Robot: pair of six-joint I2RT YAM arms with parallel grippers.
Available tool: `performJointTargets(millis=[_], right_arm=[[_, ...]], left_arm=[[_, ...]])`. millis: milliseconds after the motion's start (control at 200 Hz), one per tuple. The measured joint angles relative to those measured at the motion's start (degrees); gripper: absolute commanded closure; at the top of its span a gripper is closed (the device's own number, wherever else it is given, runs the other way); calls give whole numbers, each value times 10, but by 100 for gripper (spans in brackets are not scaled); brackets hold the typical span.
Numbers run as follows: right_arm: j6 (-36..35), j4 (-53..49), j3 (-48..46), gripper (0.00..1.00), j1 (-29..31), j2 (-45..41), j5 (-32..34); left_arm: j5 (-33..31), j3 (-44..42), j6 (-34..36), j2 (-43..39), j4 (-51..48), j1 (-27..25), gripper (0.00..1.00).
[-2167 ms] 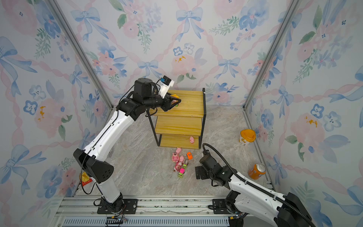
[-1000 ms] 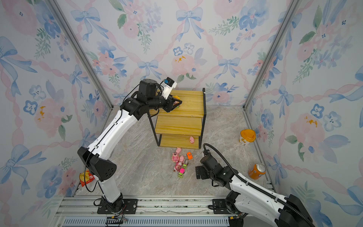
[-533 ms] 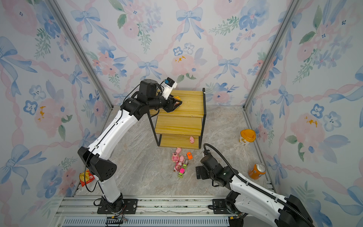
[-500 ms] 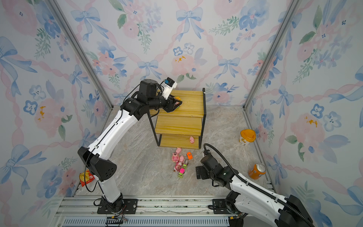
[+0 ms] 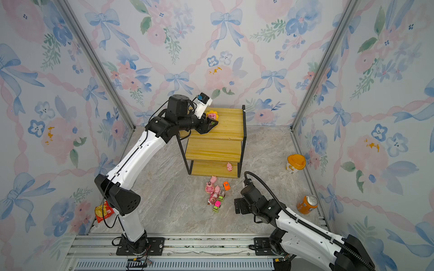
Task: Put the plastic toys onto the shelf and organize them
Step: 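Lower the figure onto the top shelf and open the left gripper, then withdraw the left gripper back down toward the toy pile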
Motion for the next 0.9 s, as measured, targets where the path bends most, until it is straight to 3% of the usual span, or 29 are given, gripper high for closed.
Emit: performJointTargets(millis=[340,900], right_arm=[[0,0,-1,2,0,-5,-1],[0,0,-1,2,-3,-8,-3]], left_arm=[[-11,-13,2,-7,1,0,41],[-54,-86,6,-112,-1,0,39]])
